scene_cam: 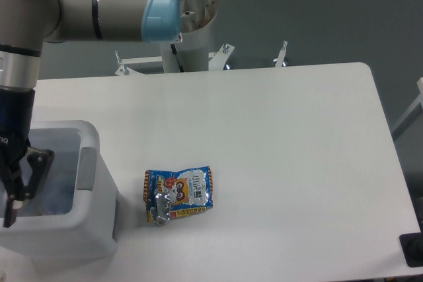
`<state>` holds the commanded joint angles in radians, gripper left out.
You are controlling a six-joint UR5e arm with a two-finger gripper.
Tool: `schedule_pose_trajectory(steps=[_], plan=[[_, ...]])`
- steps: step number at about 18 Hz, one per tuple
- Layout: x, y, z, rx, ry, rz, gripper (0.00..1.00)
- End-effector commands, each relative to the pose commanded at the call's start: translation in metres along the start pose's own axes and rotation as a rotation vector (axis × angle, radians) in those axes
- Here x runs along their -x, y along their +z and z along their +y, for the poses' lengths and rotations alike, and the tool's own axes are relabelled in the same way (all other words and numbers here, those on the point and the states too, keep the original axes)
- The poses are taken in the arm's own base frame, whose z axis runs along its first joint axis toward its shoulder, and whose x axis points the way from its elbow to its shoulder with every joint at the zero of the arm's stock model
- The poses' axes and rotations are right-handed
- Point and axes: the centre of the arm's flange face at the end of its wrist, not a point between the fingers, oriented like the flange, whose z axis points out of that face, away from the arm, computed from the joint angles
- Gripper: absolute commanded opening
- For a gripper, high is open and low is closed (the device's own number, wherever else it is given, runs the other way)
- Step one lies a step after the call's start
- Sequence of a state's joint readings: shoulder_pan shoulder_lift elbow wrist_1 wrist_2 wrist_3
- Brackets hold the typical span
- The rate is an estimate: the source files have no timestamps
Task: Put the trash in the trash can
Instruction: 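Move the open gripper over the blue snack wrapper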
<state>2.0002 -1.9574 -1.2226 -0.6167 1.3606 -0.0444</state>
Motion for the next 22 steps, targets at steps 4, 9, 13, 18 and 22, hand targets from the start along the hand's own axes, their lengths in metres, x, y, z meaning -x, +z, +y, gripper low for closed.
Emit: schedule_pose_trajectory(steps=[4,9,13,18,22], plan=[[0.065,-0.006,-0.009,-0.009,-0.076,-0.100,1.00],[0.148,0.001,0.042,0.094,-0.169,-0.274,1.00],[0.224,0.001,0.084,0.170,-0.254,-0.357,1.00],[0.268,0.007,0.145,0.303,-0.240,-0.401,1.00],[0.269,0.021,0.198,0.443,-0.085,-0.378,1.00]])
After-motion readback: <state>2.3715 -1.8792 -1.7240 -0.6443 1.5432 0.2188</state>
